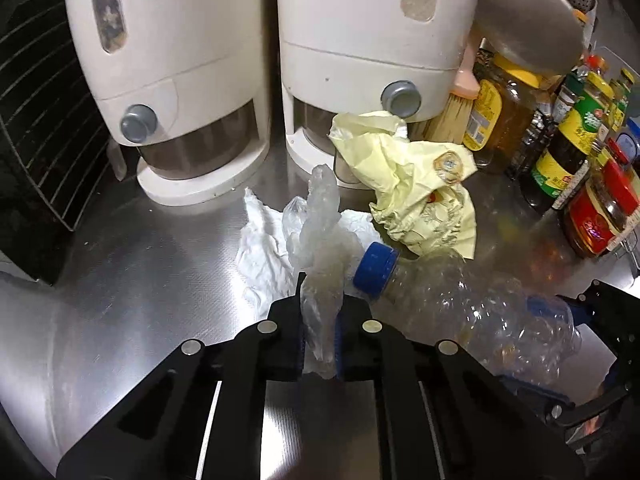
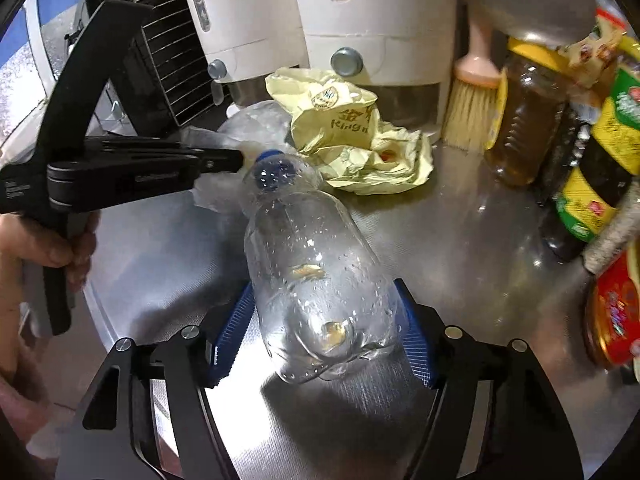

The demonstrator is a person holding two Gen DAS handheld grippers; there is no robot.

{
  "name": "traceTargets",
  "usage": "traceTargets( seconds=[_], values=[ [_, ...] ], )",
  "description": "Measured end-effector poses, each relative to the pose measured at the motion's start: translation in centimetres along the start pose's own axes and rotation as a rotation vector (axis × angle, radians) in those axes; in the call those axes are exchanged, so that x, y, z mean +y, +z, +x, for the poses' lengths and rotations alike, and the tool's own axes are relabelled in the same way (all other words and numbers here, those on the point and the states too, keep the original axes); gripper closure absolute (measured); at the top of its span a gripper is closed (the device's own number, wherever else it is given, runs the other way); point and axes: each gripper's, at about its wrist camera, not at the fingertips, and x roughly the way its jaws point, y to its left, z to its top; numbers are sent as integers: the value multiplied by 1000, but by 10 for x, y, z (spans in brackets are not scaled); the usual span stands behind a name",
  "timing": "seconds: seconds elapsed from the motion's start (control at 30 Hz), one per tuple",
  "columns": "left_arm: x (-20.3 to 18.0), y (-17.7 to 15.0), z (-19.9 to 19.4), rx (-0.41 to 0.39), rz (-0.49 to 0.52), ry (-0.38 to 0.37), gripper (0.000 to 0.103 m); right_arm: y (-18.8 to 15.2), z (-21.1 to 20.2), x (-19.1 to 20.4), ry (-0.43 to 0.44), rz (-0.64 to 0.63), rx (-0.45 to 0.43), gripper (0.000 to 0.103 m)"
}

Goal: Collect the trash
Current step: 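Grasp the clear plastic bag with the left tool while the right tool grasps the plastic bottle, then carry the plastic bag and bottle down over the bin with both tools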

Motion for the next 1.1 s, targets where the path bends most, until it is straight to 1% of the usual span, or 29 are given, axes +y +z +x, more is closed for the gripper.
traceTargets(
  seconds=[0.1, 0.2, 0.37, 0.53, 0.67, 0.87, 0.97, 1.1],
  values=[
    [2, -5, -20, -24, 5, 22, 94, -4, -16, 5, -34, 9, -19, 35],
    [5, -12, -38, -30, -5, 12, 94, -10, -37, 12, -90, 18, -47, 36],
    [2, -36, -75, -47, -1, 7, 94, -23, -72, 20, -137, 56, -87, 37],
    [-5, -65, -120, -78, 9, -1, 94, -36, -112, 39, -174, 68, -125, 38],
    [-15, -91, -156, -102, 12, -10, 94, -50, -144, 60, -214, 79, -157, 38],
    [-31, -142, -213, -150, 34, -49, 94, -79, -190, 93, -227, 79, -201, 38],
    [-38, -166, -227, -157, 47, -67, 94, -96, -203, 107, -227, 77, -207, 38],
    [-44, -202, -229, -139, 55, -92, 94, -121, -206, 119, -219, 84, -189, 38]
  ],
)
